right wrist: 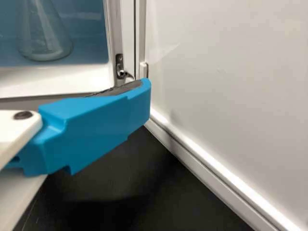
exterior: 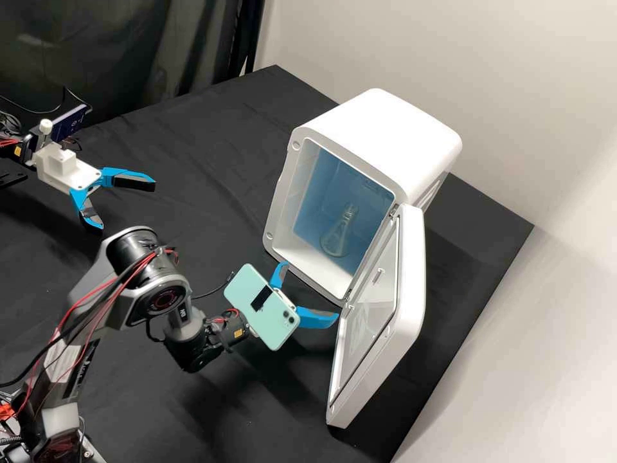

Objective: Place the flask in the incubator

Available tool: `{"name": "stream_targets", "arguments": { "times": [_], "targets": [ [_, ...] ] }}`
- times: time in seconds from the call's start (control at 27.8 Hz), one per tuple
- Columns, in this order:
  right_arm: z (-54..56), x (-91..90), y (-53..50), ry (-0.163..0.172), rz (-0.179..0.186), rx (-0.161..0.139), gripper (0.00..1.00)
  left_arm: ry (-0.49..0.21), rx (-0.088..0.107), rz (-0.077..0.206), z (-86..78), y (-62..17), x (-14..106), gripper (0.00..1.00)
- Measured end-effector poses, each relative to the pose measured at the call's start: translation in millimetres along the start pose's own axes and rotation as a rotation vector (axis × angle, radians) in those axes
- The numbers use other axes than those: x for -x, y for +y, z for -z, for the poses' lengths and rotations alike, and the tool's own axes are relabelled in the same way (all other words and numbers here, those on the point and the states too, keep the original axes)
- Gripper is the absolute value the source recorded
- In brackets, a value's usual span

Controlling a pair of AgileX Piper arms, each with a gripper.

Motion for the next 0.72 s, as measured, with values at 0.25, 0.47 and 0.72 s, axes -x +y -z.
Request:
{"name": "stream_targets", "arguments": {
  "times": [0.25,0.47,0.72],
  "targets": [
    [-3.0,39.1,24.9,0.006,-0.026,-0.076,1.00,-0.005,0.002,-0.010,-2.6,0.8,4.1,1.00],
    [-1.0,44.3,30.5,0.014,-0.052,-0.078,1.00,0.008,0.010,-0.031,-3.3,3.8,6.3,1.00],
    [-0.6,44.4,29.9,0.018,-0.045,-0.075,1.00,0.086,0.038,-0.059,-1.4,4.1,13.7,1.00]
  ]
}}
